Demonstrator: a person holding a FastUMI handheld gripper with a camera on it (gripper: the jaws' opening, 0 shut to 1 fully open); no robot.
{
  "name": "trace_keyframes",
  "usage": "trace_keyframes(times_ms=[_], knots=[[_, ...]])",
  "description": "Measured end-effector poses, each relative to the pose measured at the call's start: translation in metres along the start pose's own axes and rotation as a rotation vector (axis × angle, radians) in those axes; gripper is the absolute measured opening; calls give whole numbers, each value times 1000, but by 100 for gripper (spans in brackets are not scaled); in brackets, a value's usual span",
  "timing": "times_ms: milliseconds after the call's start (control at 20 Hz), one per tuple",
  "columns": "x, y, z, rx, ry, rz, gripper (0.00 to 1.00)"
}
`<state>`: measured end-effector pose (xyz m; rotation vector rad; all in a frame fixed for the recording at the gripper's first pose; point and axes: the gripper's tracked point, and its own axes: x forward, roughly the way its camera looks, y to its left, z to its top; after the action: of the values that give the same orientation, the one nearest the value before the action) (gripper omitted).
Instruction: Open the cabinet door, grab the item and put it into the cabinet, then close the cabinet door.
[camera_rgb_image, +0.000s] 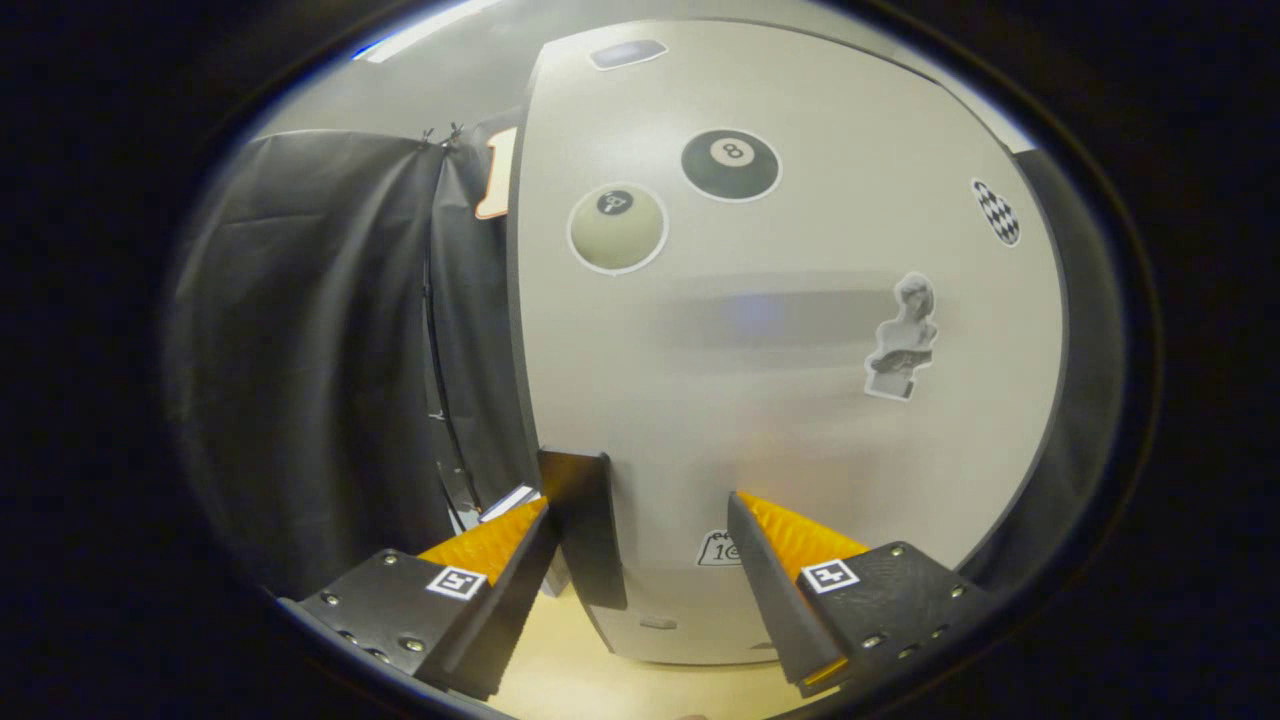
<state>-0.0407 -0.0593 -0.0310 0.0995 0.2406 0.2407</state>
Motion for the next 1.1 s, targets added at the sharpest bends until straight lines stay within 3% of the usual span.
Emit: trace_keyframes(times_ms=[800, 1100], knots=[[-4, -1, 2, -37, -5, -7, 95], [-71, -51, 48, -190, -144, -163, 95]])
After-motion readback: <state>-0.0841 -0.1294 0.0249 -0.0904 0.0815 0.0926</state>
